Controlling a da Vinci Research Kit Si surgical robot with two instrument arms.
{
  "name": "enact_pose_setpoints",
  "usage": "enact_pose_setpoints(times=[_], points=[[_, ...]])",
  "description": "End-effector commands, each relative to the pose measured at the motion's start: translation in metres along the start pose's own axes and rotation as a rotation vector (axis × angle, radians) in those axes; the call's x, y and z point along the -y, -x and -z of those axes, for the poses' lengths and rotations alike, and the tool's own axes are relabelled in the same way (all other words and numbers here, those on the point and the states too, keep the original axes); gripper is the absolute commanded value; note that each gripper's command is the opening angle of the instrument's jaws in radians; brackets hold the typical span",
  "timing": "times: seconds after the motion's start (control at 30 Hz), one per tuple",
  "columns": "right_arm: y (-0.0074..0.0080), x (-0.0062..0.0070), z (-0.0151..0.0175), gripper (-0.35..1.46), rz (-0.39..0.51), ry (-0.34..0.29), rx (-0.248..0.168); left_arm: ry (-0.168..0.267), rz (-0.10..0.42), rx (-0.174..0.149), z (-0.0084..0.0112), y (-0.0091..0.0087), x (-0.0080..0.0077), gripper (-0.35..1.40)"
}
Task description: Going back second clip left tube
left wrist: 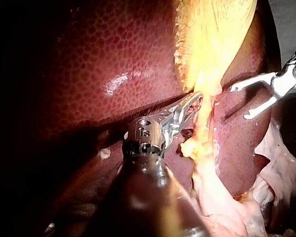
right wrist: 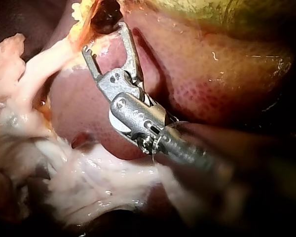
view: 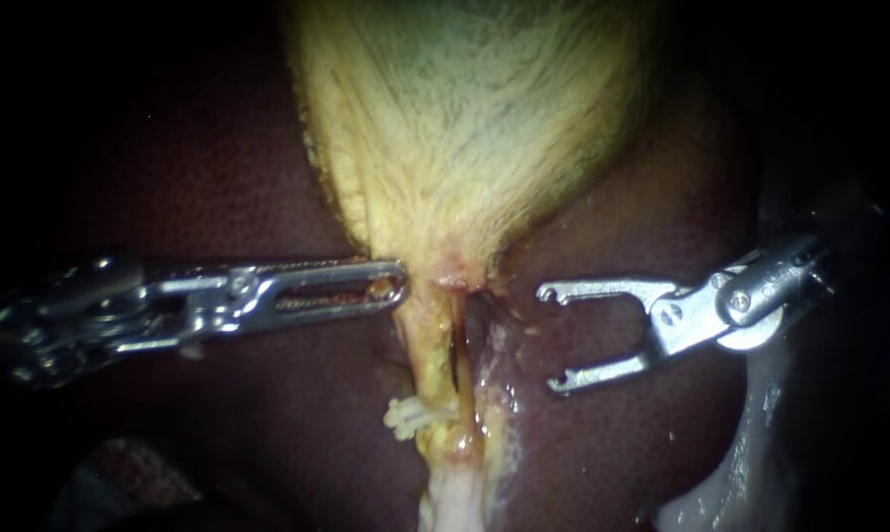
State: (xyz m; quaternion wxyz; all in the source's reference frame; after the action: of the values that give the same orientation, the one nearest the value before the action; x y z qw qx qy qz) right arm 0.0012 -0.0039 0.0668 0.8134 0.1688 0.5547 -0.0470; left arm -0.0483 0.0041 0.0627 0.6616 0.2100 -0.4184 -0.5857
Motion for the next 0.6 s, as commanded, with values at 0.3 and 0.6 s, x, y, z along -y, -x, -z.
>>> enact_pose_setpoints(times=[0.3, 0.6], points=[[0.0001, 0.0000, 0.0002, 0.60, 0.000, 0.000, -0.001, -0.003, 0.000, 0.000, -0.0001, -0.0001, -0.0002, -0.35], [0.0000, 0.0000, 0.0002, 0.60, 0.000, 0.000, -0.001, -0.003, 0.000, 0.000, -0.0001, -0.0001, -0.0002, -0.35]])
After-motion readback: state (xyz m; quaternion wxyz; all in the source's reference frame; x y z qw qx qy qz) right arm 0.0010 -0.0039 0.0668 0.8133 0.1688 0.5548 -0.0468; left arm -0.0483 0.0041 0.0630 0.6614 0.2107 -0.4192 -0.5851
